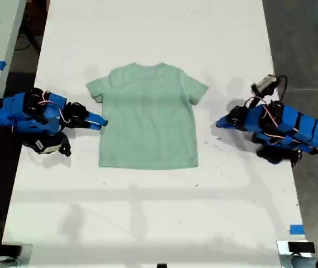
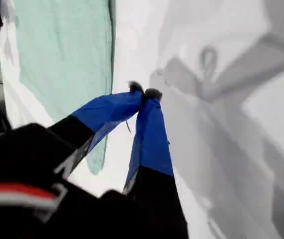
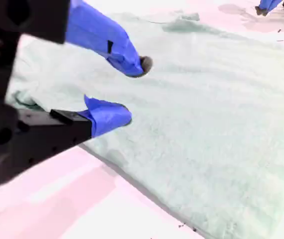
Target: Fold t shirt
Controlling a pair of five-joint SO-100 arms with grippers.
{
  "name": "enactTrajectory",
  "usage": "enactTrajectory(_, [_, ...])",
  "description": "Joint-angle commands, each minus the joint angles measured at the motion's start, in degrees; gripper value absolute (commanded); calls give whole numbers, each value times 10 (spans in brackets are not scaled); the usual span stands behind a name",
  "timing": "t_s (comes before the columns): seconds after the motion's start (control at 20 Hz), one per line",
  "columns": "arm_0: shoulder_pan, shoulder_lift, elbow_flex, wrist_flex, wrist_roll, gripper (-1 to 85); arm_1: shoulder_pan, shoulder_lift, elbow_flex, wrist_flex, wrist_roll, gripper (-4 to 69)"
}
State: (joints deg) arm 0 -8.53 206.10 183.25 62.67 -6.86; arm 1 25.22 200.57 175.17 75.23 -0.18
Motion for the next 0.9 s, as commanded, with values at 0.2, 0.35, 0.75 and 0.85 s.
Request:
enactTrajectory(0.2, [-1,4,4,-11,6,122,65,-288,-256,-13,-156,9])
enactTrajectory(0.35, [-1,4,4,-11,6,122,156,-691,-584,14,-286,61])
enactTrajectory(0.75, [-1,4,4,-11,6,122,323,-1131,-875,-94,-485,150])
enactTrajectory(0.85, [-1,4,4,-11,6,122,328,-1207,-911,-99,-489,157])
